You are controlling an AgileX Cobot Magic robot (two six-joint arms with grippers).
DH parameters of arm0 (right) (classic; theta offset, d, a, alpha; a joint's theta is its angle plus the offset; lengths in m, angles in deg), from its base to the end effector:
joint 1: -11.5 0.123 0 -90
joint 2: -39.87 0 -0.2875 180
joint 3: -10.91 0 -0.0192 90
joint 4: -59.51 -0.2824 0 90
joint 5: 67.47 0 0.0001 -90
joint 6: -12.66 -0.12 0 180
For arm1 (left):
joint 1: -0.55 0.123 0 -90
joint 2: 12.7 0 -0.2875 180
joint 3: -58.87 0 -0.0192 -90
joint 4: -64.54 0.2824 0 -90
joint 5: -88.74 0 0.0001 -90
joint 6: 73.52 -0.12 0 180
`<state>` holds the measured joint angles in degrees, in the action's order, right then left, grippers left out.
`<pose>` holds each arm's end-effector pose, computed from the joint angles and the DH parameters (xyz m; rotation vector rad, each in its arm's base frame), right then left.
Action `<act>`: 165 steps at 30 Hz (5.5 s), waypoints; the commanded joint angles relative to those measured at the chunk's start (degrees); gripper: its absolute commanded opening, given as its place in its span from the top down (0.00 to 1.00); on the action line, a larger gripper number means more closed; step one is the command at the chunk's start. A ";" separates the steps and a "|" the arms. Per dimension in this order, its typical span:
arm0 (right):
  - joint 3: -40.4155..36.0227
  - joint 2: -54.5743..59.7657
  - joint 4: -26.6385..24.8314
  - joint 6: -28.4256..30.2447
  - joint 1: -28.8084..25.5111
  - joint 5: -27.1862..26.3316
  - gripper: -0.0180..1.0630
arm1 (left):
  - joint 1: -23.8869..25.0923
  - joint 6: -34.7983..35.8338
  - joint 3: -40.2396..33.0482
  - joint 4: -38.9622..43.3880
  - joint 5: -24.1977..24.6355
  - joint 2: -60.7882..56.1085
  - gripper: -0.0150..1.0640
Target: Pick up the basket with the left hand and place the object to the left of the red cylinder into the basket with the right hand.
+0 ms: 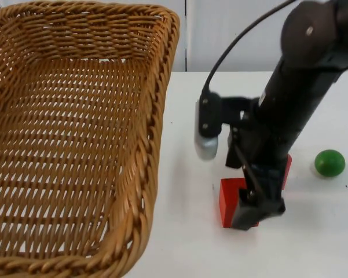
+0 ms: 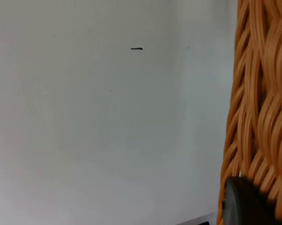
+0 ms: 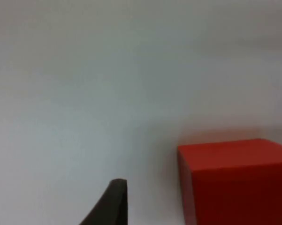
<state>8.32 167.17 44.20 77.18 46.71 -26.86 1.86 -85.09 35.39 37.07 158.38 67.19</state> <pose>0.3351 0.2617 0.0691 -2.0498 2.0894 0.2093 0.2473 -0.0463 0.2526 0.0540 2.8994 -0.6538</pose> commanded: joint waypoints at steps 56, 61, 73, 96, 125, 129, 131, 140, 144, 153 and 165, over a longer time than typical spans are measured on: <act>0.42 -6.33 3.74 -6.66 0.71 5.28 0.98 | -0.10 0.06 0.07 -1.95 0.32 -0.69 0.99; 0.42 -11.33 5.63 -7.80 0.50 11.83 0.98 | -0.10 0.06 0.07 -1.95 0.32 -0.69 0.99; 0.42 -21.61 6.02 -9.69 0.50 17.26 0.98 | -0.10 0.06 0.07 -1.95 0.32 -0.69 0.99; 0.42 -36.74 -1.74 -10.00 0.50 16.05 0.98 | -0.10 0.06 0.07 -1.71 0.32 -0.14 0.99; 23.11 -18.52 -4.44 -17.08 14.11 9.46 0.98 | -0.10 -0.06 0.07 -1.70 0.32 -0.14 0.99; 25.00 -14.70 -6.01 -19.10 14.15 8.94 0.98 | -0.10 -0.06 0.07 -1.70 0.32 -0.14 0.99; 25.00 -13.89 -6.01 -19.58 14.15 8.29 0.98 | -0.10 -0.06 0.07 -1.70 0.32 -0.14 0.99; 25.00 -11.15 -7.67 -20.25 14.15 6.82 0.98 | -0.10 -0.07 0.07 -1.70 0.32 -0.14 0.99; 25.00 -9.67 -7.67 -20.25 14.15 7.61 0.90 | -0.10 -0.07 0.07 -1.92 0.32 -0.14 0.99; 25.00 -8.80 -7.64 -20.25 14.15 8.55 0.62 | -0.10 -0.07 0.07 -1.93 0.32 -0.14 0.99; 25.00 -10.21 -7.59 -21.63 14.15 9.18 0.19 | -0.10 -0.07 0.07 -1.93 0.32 -0.14 0.99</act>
<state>32.88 158.10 37.10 55.90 60.59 -17.90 1.86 -85.09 35.39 37.07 158.48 67.30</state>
